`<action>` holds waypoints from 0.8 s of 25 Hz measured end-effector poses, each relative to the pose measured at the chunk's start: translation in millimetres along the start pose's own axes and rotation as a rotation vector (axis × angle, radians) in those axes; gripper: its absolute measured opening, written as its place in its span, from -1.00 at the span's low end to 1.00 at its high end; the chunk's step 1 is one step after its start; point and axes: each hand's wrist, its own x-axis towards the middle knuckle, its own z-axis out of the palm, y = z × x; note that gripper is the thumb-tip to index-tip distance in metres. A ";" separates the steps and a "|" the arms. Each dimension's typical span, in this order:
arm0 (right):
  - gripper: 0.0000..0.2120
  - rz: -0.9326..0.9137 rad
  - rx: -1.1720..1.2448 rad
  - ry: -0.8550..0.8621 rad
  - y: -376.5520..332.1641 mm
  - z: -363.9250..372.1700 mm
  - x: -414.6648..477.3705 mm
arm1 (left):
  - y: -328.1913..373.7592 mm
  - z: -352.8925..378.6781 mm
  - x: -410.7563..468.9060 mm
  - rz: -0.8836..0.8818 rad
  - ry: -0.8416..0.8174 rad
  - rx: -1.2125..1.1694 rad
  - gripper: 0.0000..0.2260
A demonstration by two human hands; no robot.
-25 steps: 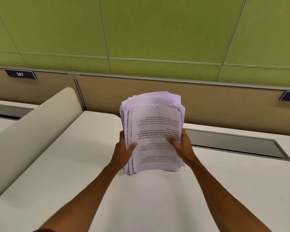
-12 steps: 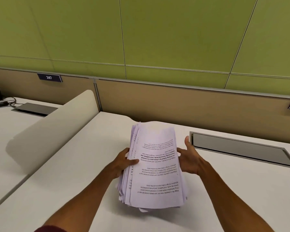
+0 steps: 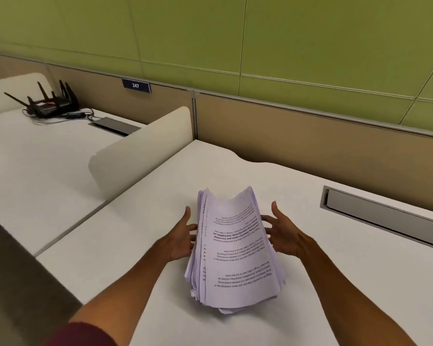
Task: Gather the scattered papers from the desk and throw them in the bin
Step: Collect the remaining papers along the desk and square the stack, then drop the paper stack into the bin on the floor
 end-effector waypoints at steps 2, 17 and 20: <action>-0.46 -0.007 -0.072 -0.020 7.0 19.0 10.0 | -6.7 -18.8 -13.5 0.022 0.031 -0.037 -0.19; -0.55 -0.146 -0.323 -0.247 65.6 249.5 31.7 | -63.5 -203.7 -177.1 0.259 0.237 -0.144 -0.57; -0.56 -0.178 -0.402 -0.302 88.9 315.2 23.9 | -84.8 -245.5 -227.3 0.302 0.321 -0.173 -0.59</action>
